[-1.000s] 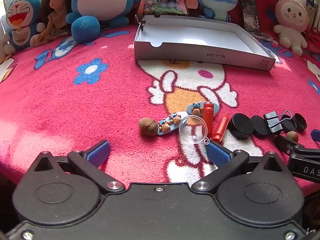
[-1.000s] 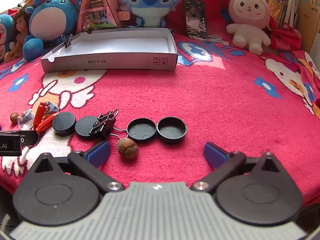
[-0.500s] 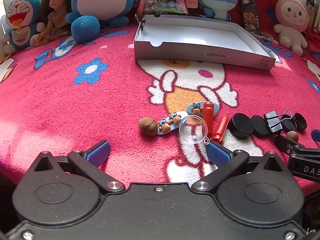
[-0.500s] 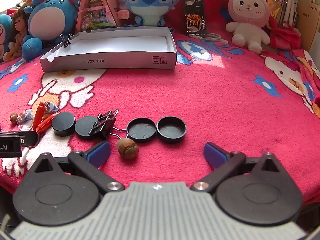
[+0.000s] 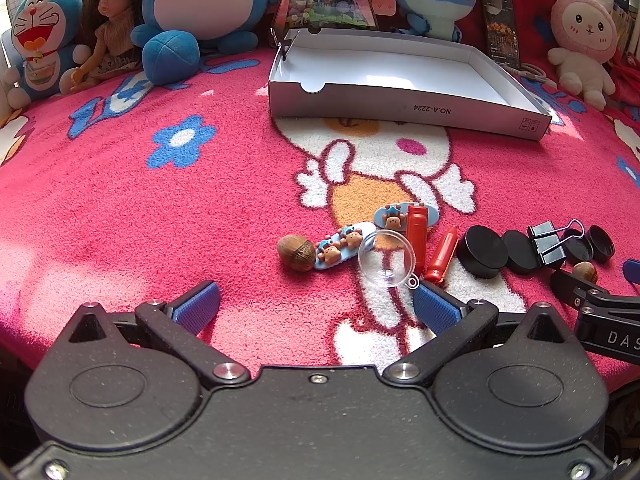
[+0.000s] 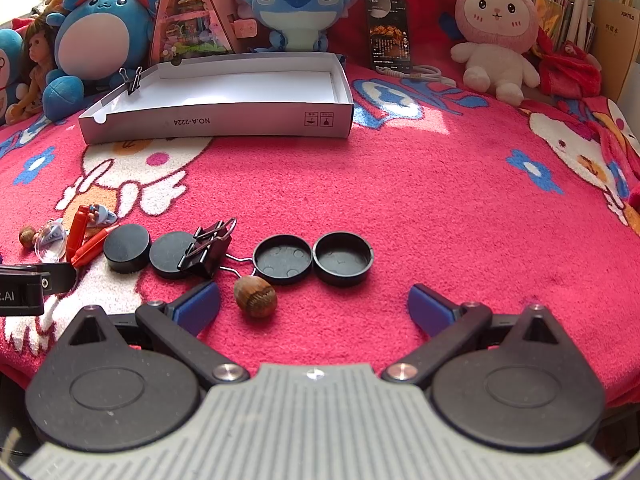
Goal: Organize rigid objects
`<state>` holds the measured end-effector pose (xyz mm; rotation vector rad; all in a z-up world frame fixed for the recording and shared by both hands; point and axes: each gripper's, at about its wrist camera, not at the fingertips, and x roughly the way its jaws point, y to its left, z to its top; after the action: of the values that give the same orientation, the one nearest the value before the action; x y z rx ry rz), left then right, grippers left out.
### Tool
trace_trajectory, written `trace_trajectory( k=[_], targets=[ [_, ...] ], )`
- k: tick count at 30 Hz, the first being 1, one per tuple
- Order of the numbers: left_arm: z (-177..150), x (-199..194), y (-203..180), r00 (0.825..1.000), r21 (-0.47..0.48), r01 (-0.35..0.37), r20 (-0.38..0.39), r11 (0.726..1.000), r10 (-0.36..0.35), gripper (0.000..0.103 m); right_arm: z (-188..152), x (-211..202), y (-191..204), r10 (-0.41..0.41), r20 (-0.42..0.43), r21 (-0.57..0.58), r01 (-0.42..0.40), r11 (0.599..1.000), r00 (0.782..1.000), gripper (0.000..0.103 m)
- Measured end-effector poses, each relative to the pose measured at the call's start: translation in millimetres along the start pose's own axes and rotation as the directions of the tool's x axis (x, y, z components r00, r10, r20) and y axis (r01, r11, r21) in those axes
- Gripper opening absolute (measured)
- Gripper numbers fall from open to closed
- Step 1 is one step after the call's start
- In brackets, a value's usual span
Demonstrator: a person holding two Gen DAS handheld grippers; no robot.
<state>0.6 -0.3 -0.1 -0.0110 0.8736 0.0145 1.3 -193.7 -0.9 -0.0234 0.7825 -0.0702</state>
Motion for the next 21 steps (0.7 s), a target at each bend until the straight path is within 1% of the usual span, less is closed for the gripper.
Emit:
trace_trajectory(
  k=[21],
  targets=[
    [-0.6,2.5,-1.3,1.000,0.000,0.000,-0.002,1.000,0.000,0.103,-0.2,-0.3,0.2,0.000,-0.002,0.001,0.000,1.000,1.000,0.103]
  ],
)
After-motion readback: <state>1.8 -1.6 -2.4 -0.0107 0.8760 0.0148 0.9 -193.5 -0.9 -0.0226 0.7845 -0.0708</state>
